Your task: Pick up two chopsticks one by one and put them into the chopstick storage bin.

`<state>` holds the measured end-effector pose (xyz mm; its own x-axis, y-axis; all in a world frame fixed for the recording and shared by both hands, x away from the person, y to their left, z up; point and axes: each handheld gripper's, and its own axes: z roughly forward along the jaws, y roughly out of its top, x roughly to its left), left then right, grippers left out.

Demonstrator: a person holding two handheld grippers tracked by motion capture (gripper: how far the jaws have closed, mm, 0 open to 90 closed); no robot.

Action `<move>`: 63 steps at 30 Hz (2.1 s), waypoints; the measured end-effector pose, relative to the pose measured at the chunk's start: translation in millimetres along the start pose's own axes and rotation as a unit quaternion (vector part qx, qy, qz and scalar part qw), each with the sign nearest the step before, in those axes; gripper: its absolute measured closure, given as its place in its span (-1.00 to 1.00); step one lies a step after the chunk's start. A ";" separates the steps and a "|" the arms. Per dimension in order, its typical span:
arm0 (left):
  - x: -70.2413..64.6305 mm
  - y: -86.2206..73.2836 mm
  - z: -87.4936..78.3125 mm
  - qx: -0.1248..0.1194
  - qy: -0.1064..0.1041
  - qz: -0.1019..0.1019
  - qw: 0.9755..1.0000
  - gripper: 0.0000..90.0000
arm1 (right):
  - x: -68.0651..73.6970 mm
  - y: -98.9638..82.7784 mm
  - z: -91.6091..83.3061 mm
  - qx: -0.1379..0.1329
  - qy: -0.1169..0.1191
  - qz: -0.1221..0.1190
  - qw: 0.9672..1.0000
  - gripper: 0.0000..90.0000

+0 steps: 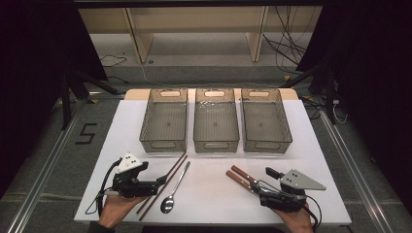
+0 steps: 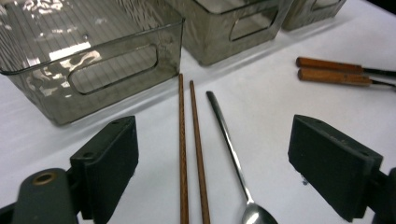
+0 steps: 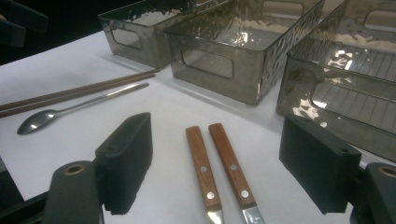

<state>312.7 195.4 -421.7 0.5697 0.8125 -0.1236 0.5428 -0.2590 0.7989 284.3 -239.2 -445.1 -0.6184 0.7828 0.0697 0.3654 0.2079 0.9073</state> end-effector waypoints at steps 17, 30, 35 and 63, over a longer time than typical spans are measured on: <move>12.8 25.8 18.3 0.173 0.041 0.000 0.984 -0.58 | 1.2 0.5 -0.3 0.002 -0.003 -0.002 1.000 -0.41; 17.0 23.8 46.7 0.260 0.049 0.012 0.964 -0.38 | 1.8 0.5 -0.3 0.003 -0.007 -0.004 1.000 -0.41; 15.4 19.2 52.9 0.282 0.045 0.014 0.958 -0.26 | 1.5 0.5 0.4 0.005 -0.007 -0.004 1.000 -0.41; 7.3 7.5 73.6 0.361 0.042 0.052 0.930 0.56 | 2.2 0.5 0.8 0.013 -0.011 -0.010 1.000 -0.40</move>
<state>366.3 161.0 -459.9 0.6092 0.7930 0.0027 0.7773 -0.5978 0.1961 283.6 -236.9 -444.9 -0.6106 0.7908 0.0424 0.3713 0.2386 0.8973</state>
